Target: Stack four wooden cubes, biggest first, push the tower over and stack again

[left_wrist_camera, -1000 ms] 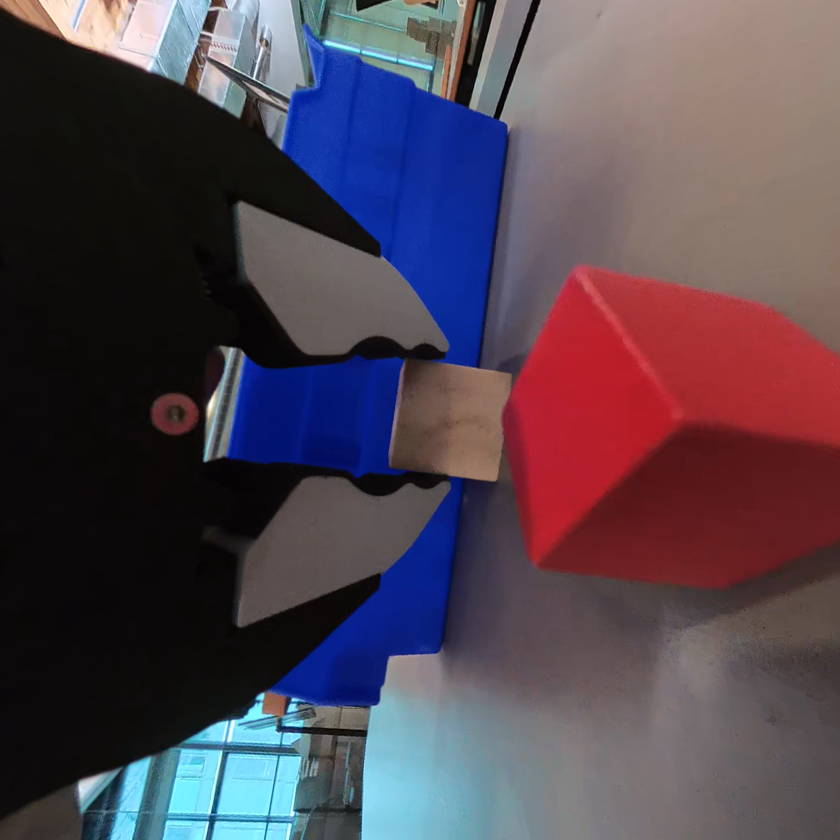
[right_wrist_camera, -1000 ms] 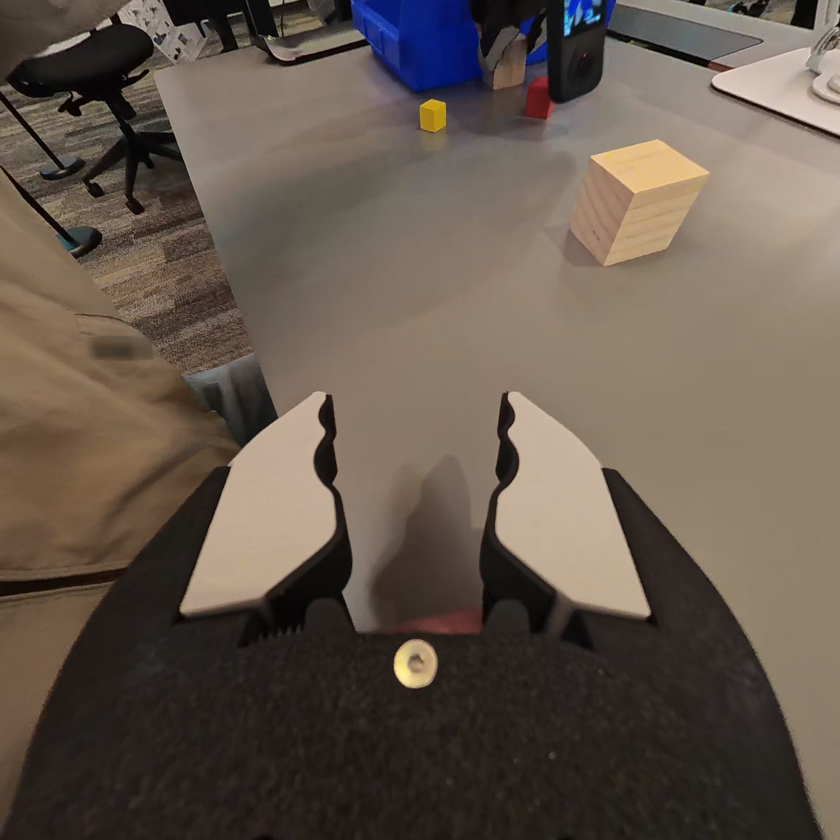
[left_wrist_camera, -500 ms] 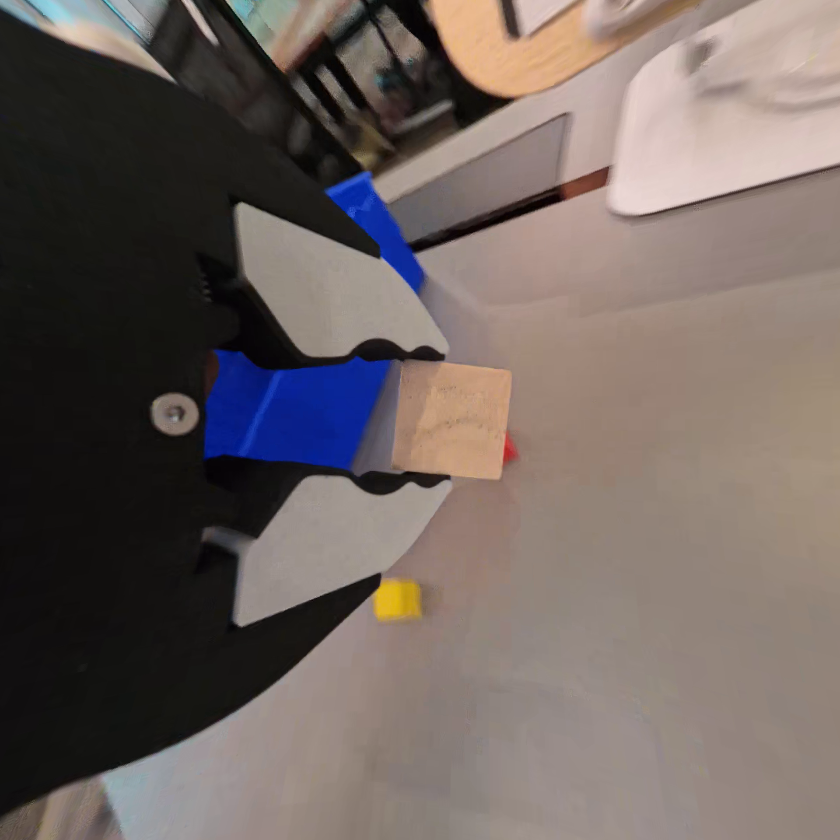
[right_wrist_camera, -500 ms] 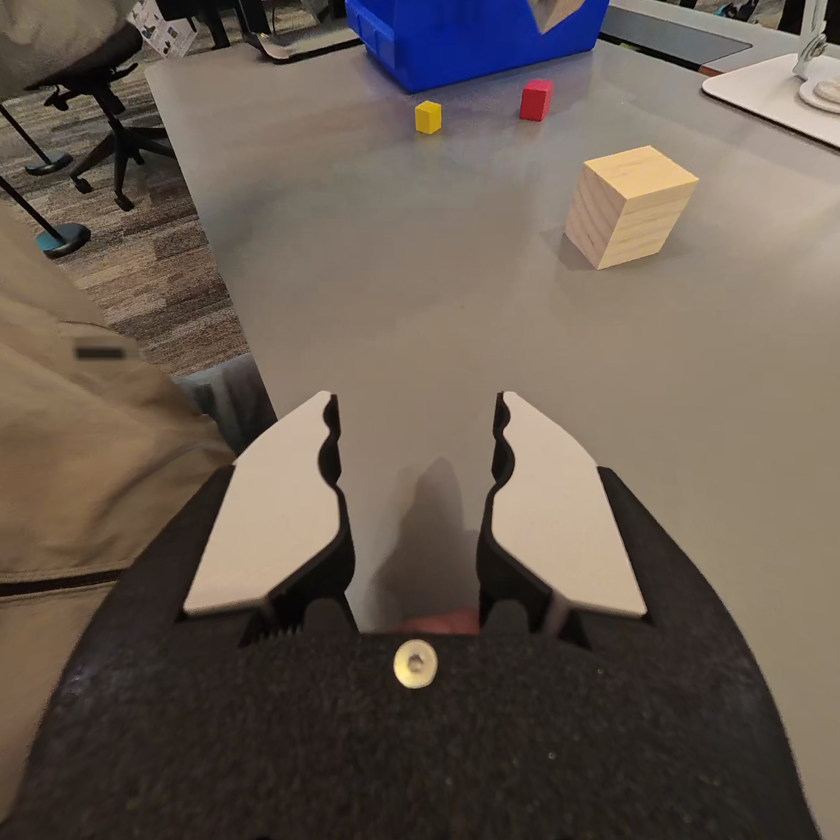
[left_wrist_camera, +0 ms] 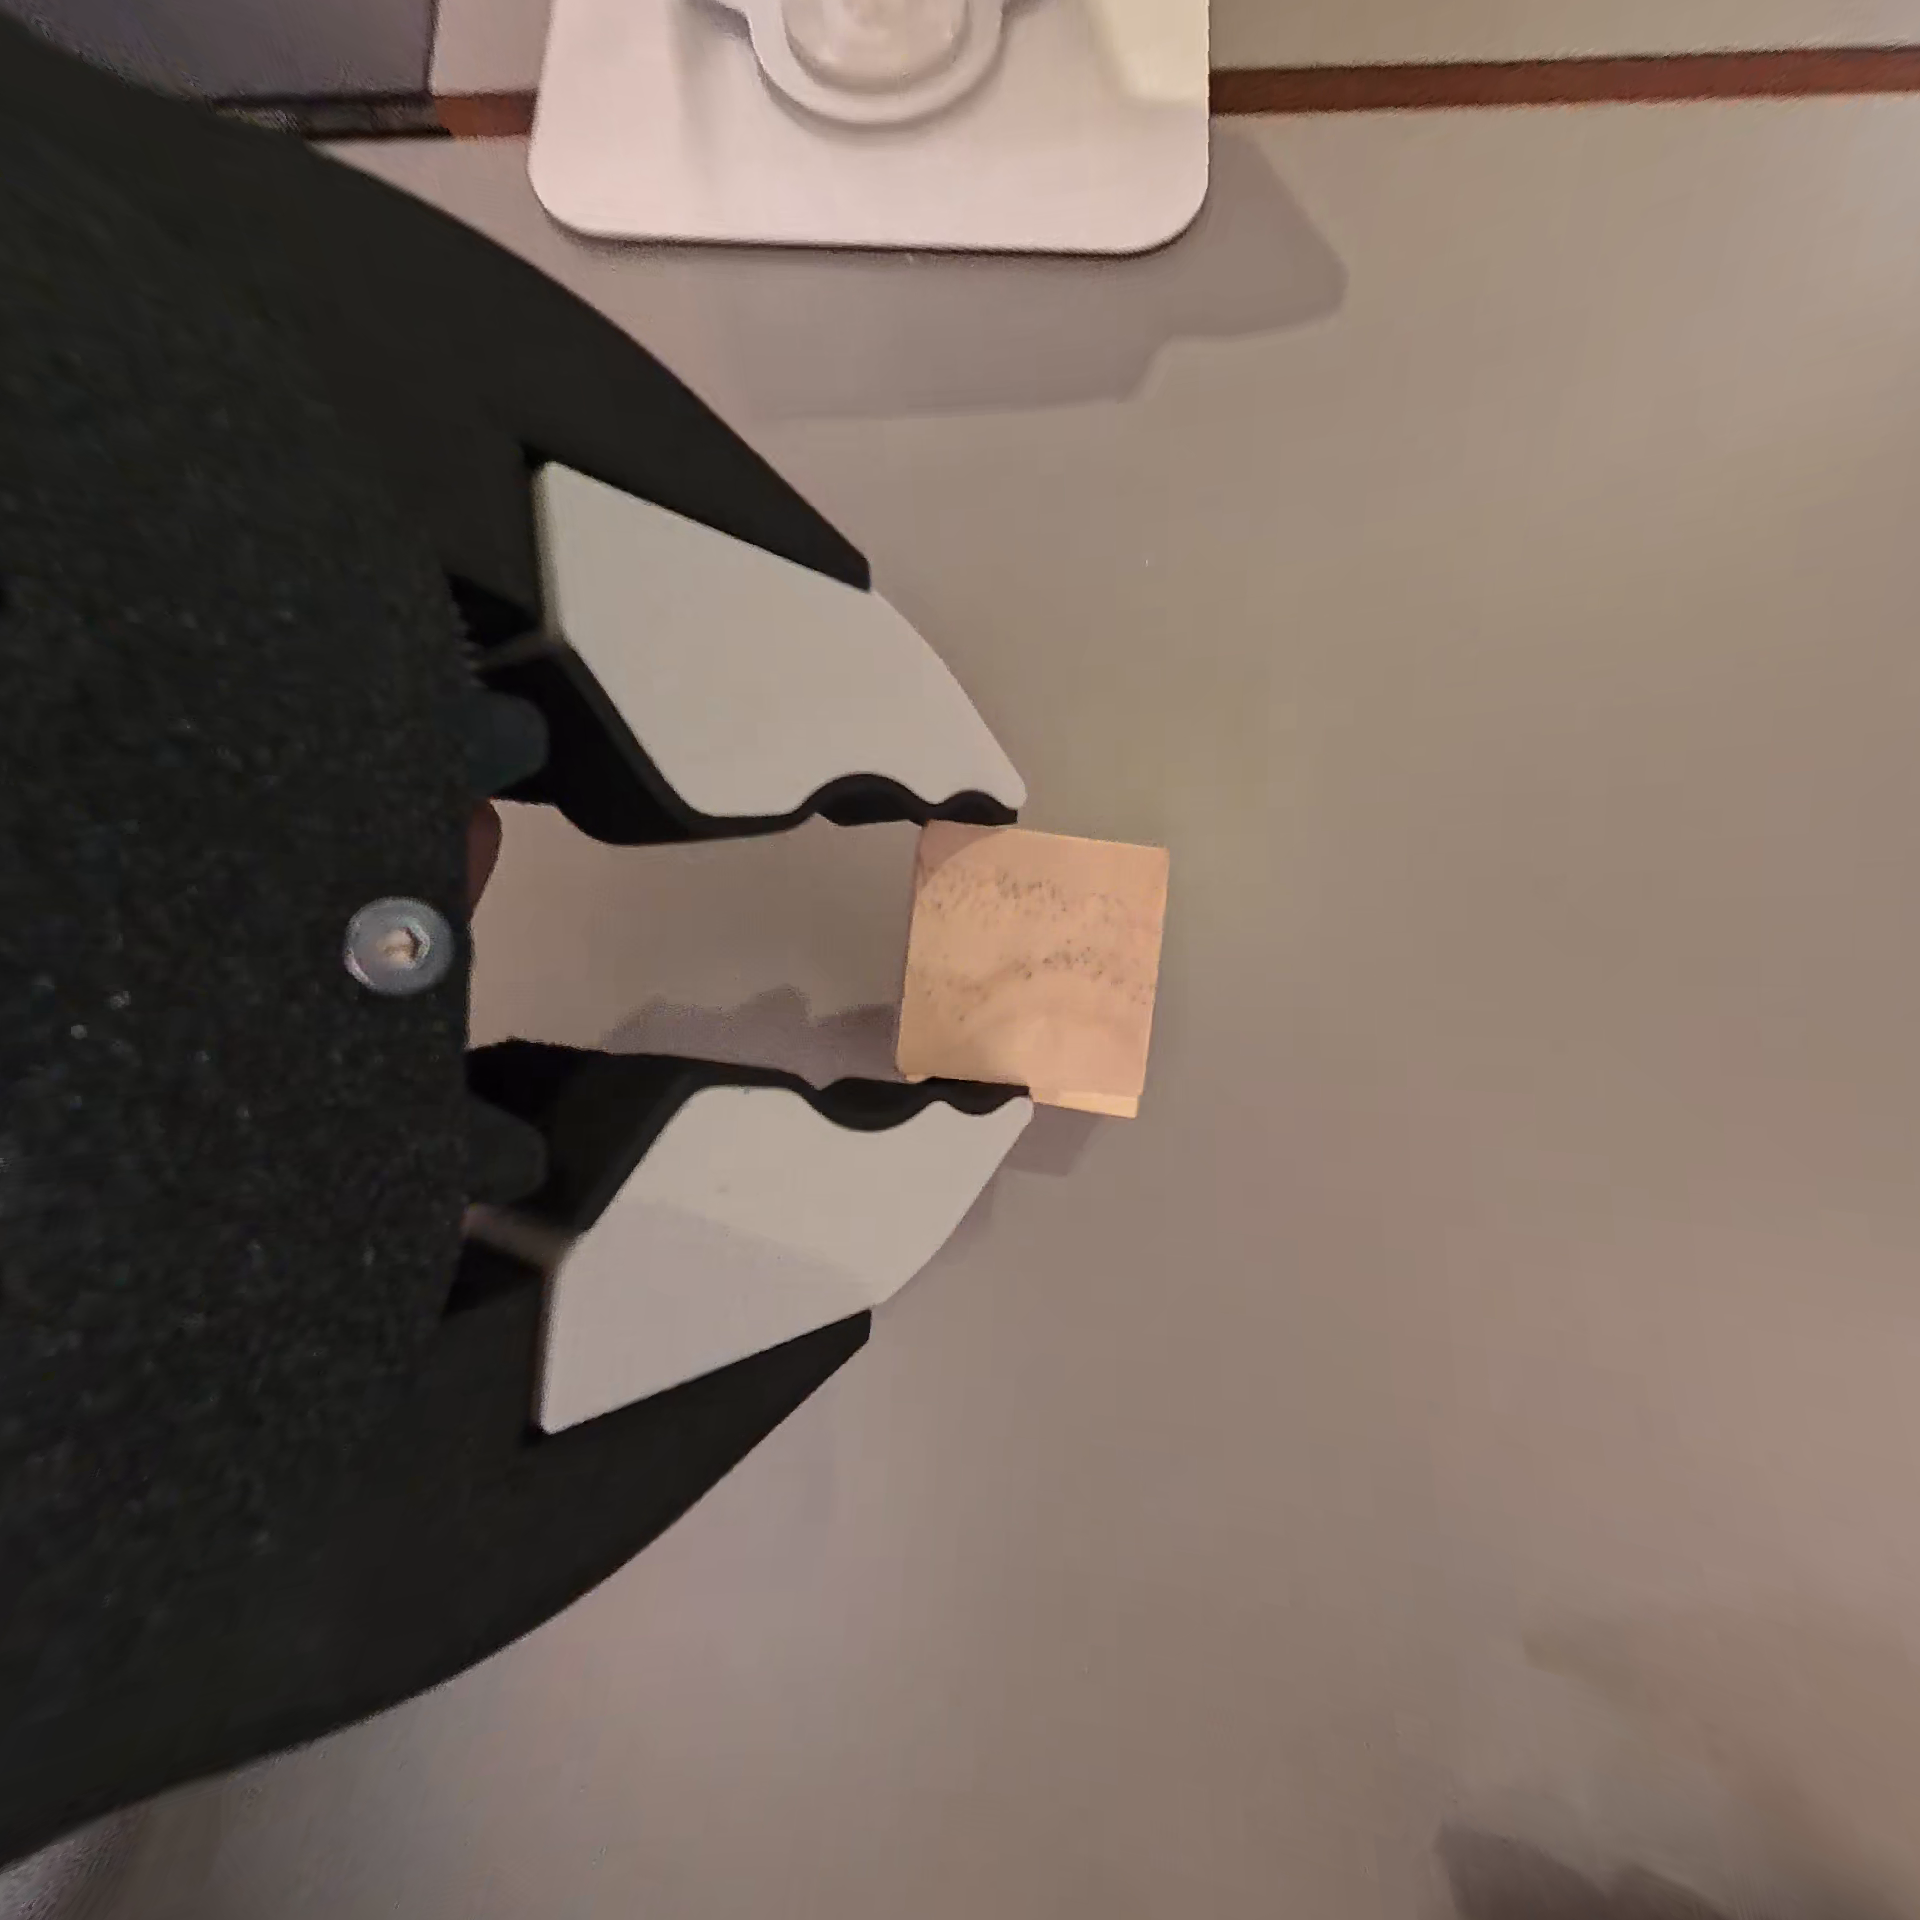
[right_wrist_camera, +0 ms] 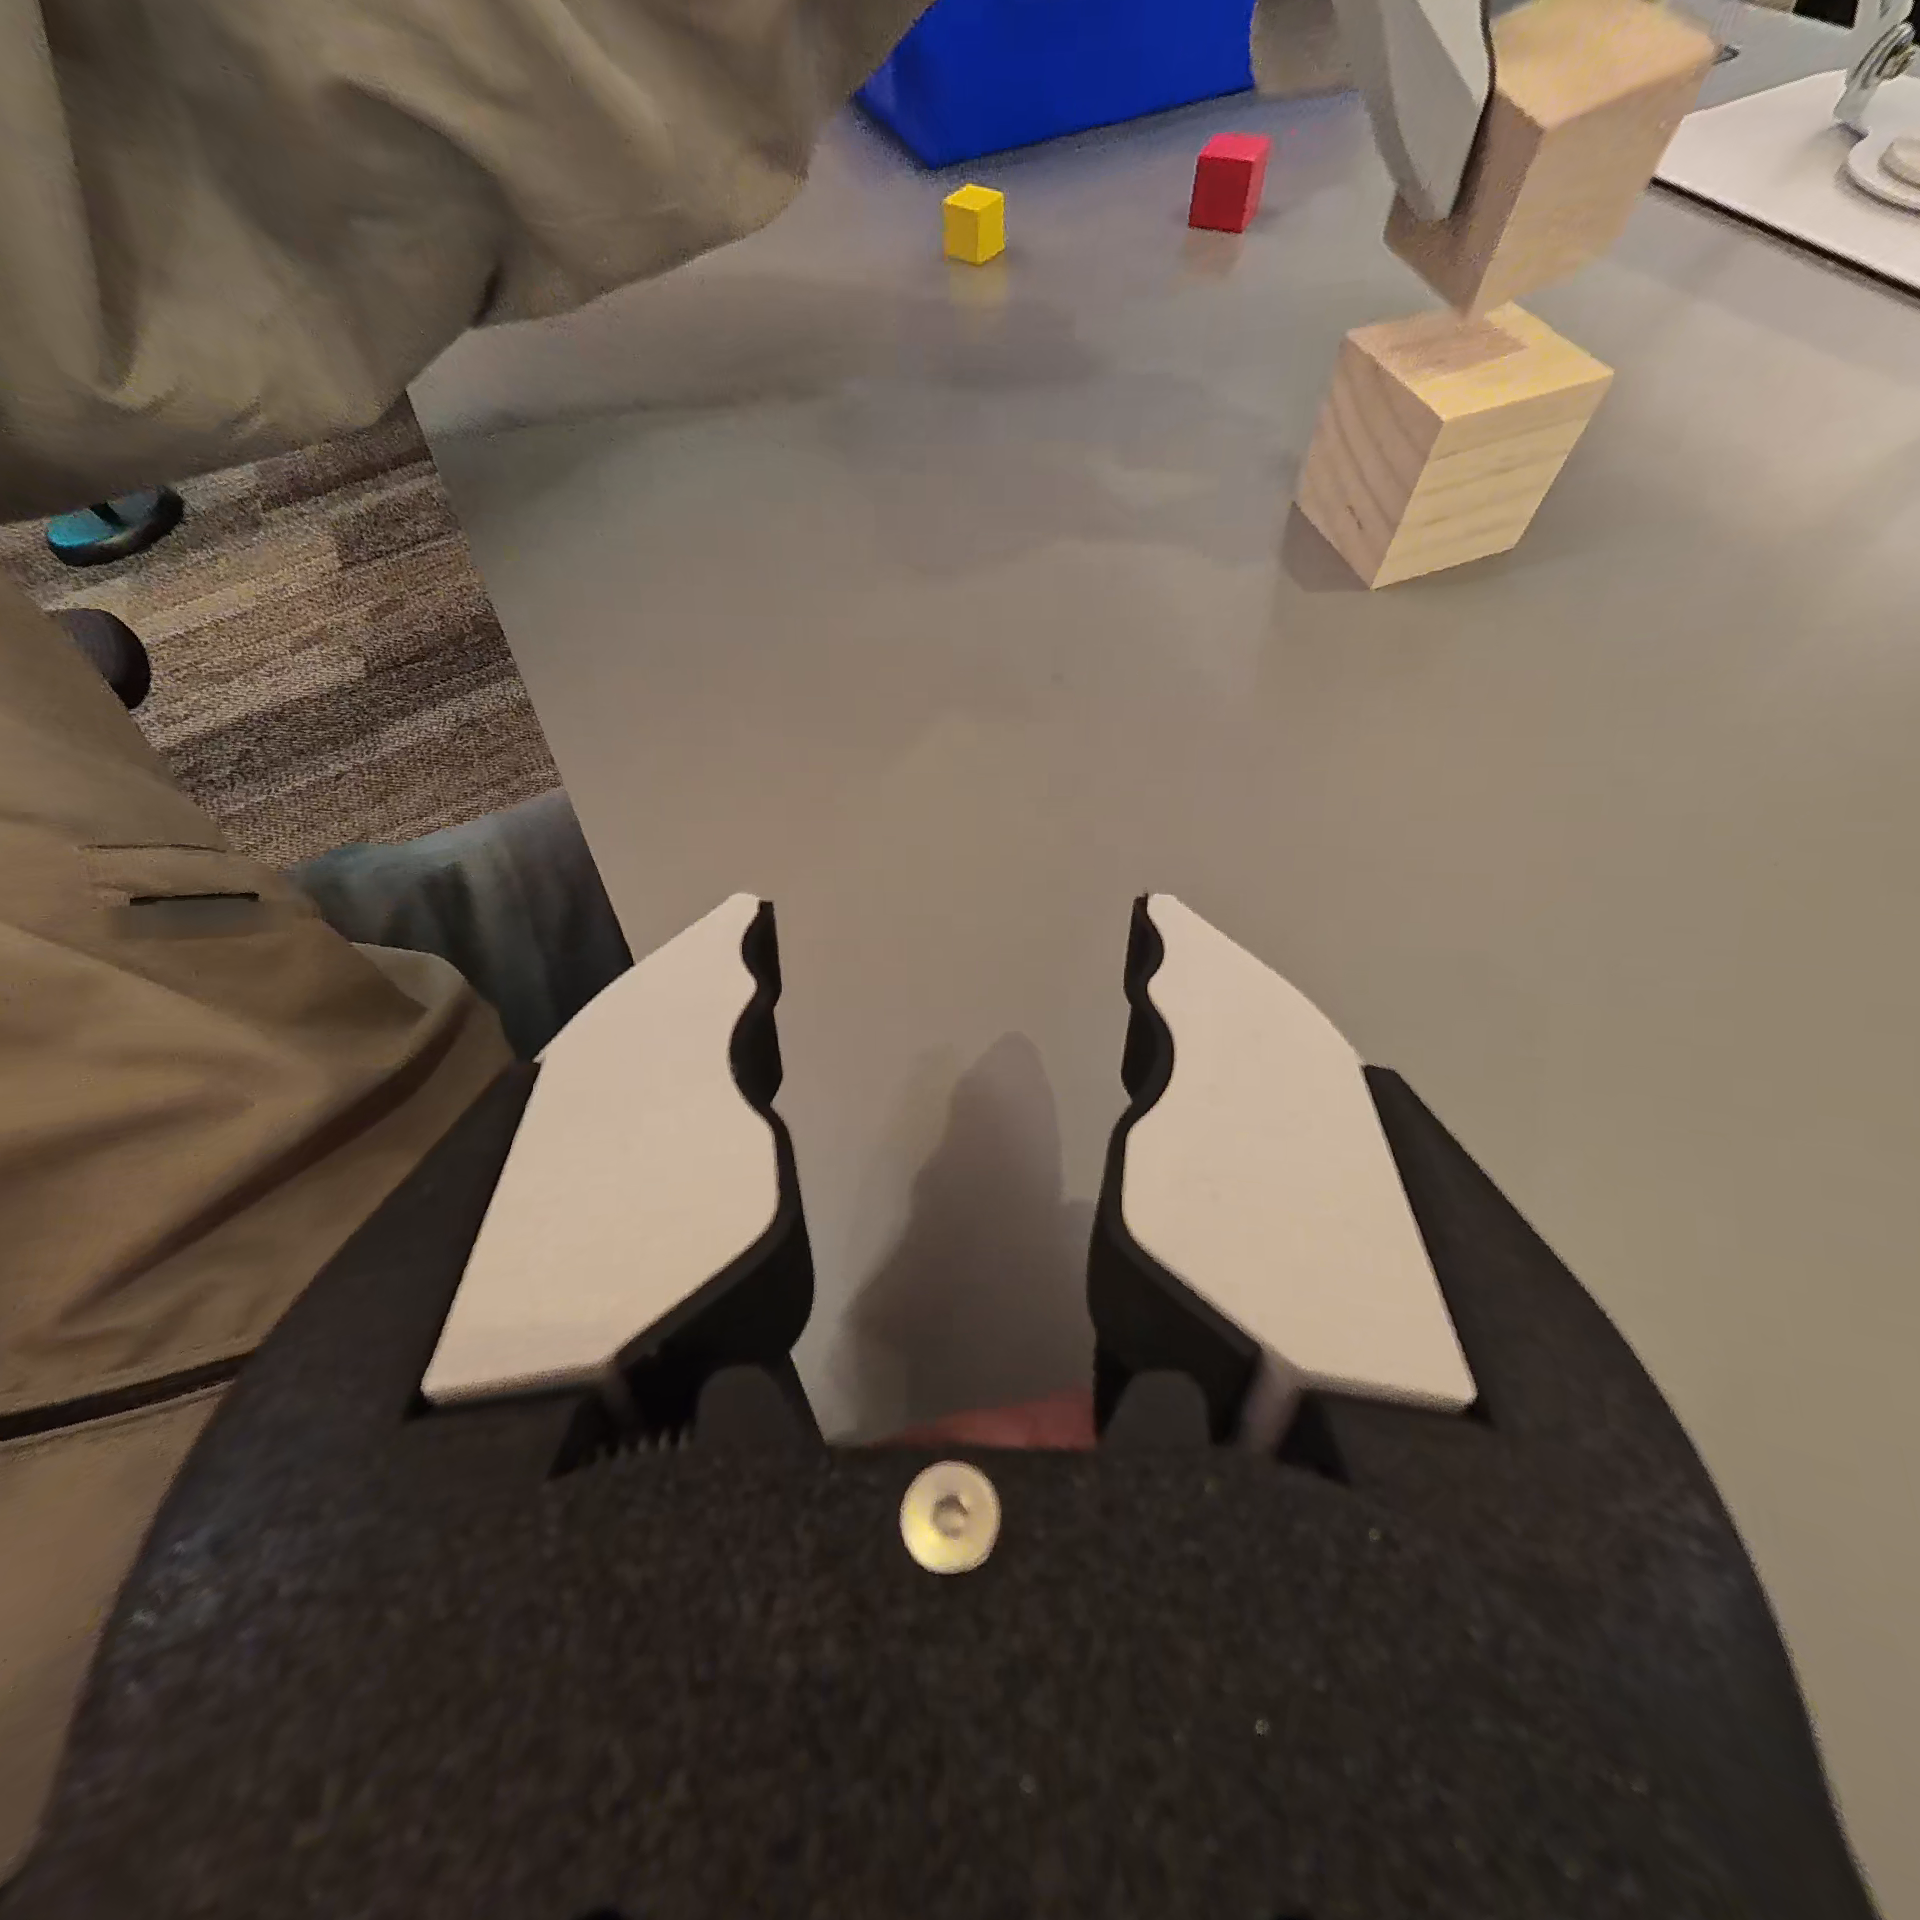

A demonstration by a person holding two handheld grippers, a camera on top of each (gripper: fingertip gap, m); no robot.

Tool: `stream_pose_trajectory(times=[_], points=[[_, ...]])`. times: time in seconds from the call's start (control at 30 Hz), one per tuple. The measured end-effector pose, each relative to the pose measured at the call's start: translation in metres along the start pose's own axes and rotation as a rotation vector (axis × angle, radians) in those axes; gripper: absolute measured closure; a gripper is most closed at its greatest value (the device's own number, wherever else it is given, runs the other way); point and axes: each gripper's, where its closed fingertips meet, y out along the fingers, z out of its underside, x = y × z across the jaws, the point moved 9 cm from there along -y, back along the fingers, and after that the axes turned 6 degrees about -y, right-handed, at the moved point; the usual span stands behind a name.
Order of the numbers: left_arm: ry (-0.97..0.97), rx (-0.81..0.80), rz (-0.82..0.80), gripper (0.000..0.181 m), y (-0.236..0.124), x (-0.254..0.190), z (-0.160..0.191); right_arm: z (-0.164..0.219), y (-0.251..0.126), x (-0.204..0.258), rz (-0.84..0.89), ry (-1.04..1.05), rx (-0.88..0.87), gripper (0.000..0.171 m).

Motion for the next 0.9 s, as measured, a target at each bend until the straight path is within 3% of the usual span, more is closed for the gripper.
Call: stream_pose_trajectory(times=[0.4,0.5,0.57,0.73,0.9], points=[[-0.018,-0.047,0.082,0.134,0.018,0.004,0.003,0.005,0.003,-0.004,-0.018,0.022,0.015,0.108],[-0.054,-0.057,0.072,0.11,0.017,0.005,0.005,0.005,0.001,-0.005,-0.005,0.021,0.022,0.108],[-0.077,-0.086,0.05,0.109,0.007,0.002,0.007,0.004,0.0,-0.006,0.001,0.022,0.022,0.108],[-0.179,-0.262,-0.145,0.114,-0.052,-0.023,0.03,0.006,-0.002,-0.008,0.004,0.033,0.011,0.109],[-0.486,-0.395,-0.547,0.118,-0.092,-0.056,0.092,0.003,-0.002,-0.007,0.001,0.028,0.002,0.109]])
